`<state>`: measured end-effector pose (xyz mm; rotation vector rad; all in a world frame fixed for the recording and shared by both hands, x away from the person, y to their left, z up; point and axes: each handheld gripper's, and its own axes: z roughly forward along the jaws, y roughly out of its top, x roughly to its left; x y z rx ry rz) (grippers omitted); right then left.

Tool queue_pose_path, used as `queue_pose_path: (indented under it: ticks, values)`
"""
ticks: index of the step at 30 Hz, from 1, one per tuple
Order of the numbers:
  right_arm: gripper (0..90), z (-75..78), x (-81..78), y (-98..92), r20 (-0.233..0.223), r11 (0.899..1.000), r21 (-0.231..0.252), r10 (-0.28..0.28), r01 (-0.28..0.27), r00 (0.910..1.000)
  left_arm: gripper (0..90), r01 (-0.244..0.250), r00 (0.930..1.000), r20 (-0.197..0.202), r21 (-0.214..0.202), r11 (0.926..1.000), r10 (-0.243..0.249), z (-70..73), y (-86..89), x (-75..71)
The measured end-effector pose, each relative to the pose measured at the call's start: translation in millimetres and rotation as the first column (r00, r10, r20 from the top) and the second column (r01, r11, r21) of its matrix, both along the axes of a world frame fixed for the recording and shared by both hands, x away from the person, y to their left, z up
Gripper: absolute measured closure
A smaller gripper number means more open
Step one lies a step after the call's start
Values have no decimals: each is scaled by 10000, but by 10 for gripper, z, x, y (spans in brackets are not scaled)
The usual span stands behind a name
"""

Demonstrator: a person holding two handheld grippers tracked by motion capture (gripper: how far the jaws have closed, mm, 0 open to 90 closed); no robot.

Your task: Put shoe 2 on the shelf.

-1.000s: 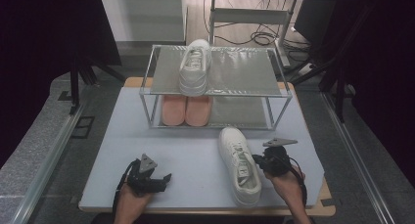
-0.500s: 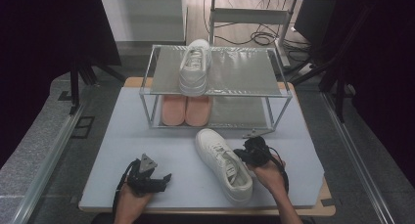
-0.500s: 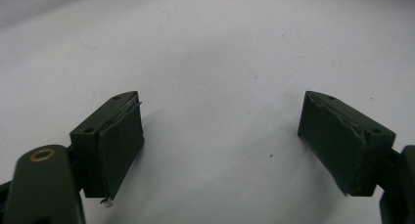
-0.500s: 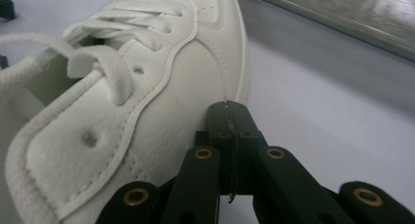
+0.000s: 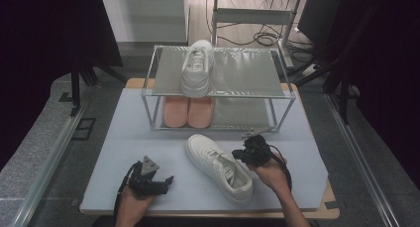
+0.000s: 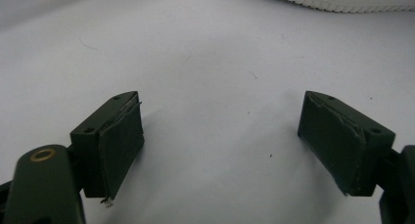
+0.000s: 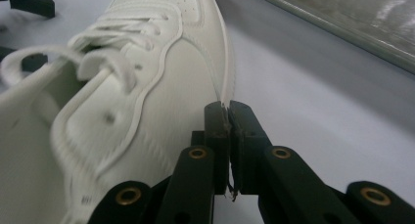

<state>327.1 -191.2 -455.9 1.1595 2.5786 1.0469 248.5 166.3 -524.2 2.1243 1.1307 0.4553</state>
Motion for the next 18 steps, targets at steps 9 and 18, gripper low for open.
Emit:
queue_pose_path:
  ticks: [9, 18]
  values:
    - [805, 194, -261, -205, 91, 9998, -116, 156, -155, 9998, 168, 15, 10000, 10, 22, 10000, -15, 1, 1, 2]
    - [731, 332, -495, -274, -16, 9988, -60, 483, -483, 9988, 168, -33, 10000, 9, -28, 10000, 33, -1, -3, -1]
